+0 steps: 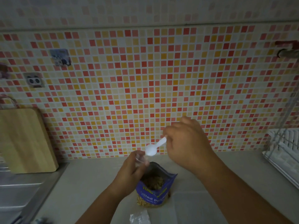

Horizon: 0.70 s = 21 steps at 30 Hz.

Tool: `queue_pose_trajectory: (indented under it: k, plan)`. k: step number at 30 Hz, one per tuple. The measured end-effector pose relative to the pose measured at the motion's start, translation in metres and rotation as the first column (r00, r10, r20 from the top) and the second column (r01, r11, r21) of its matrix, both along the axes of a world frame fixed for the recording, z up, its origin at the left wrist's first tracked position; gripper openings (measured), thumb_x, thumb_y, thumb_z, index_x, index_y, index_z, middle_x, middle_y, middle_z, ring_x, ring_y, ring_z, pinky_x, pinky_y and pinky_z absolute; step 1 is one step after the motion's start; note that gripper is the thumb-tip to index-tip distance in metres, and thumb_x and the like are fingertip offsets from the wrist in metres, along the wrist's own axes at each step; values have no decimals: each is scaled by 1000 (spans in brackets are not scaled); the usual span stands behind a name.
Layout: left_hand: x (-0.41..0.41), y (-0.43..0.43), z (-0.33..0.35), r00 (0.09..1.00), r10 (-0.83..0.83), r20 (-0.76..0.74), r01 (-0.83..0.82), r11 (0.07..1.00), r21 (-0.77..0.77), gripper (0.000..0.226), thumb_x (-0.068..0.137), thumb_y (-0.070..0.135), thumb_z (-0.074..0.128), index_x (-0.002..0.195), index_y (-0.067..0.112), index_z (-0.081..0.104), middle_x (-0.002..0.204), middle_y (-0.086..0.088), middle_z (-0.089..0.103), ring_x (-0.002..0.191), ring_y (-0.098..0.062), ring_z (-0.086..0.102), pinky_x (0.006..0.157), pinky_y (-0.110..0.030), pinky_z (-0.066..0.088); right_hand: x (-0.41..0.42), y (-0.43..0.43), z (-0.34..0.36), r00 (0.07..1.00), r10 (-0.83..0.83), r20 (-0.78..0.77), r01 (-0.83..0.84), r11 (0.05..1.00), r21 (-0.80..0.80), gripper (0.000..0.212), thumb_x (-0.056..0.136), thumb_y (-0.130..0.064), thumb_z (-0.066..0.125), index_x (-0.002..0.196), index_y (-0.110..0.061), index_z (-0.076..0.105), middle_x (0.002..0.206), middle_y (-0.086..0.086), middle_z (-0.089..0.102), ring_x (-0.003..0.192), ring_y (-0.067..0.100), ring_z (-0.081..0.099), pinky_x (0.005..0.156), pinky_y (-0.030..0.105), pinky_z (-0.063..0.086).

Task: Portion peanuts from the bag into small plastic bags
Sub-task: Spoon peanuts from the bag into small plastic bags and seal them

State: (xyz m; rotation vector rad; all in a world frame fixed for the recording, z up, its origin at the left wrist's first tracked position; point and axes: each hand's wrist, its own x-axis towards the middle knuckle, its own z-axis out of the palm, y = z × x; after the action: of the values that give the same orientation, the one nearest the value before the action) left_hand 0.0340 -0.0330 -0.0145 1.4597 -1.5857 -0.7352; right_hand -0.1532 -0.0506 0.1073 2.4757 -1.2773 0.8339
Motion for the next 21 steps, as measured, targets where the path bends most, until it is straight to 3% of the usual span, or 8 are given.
queue_pose_trajectory:
  k: [2,4,6,8,14,21]
  plan:
    - [4,3,5,990,32,-135,-30,999,19,31,87,46,47,115,33,49,111,5,58,104,-7,55,84,-22,46,-2,0,-4,996,-85,-28,86,996,22,25,73,-26,47,76,-18,71,69,-5,65,71,13,42,67,28,36]
    - [7,7,8,981,28,-190,-21,999,40,36,83,51,44,114,34,49,110,6,59,103,-5,56,85,-20,46,4,0,-17,981,-77,-180,120,964,239,26,78,-31,51,90,-16,68,88,-2,65,88,16,46,78,28,34]
    - [7,9,9,990,1,-141,7,998,59,29,88,46,44,113,34,49,107,9,61,99,0,58,80,-14,45,14,1,-38,928,-47,-370,197,904,379,28,79,-31,59,100,-14,66,101,2,64,104,21,46,91,31,34]
    - [7,11,8,998,-29,-58,34,995,98,22,93,39,45,114,33,47,103,13,60,96,2,57,74,-10,47,26,3,-68,891,-34,-453,238,884,402,26,83,-29,58,102,-13,65,106,5,64,110,24,46,97,35,34]
    - [3,15,2,996,-80,-36,85,984,156,18,95,36,44,112,30,47,103,7,62,96,-3,59,74,-11,50,41,-1,-109,912,-207,-353,377,761,528,30,89,-30,51,114,-16,61,116,4,60,114,24,45,101,34,32]
    - [-1,14,-1,992,-99,-76,108,985,133,13,96,31,45,108,28,49,102,6,62,95,-3,60,76,-12,50,40,-1,-130,913,-315,-258,408,698,588,27,86,-43,52,101,-25,66,107,-2,65,105,21,49,86,34,30]
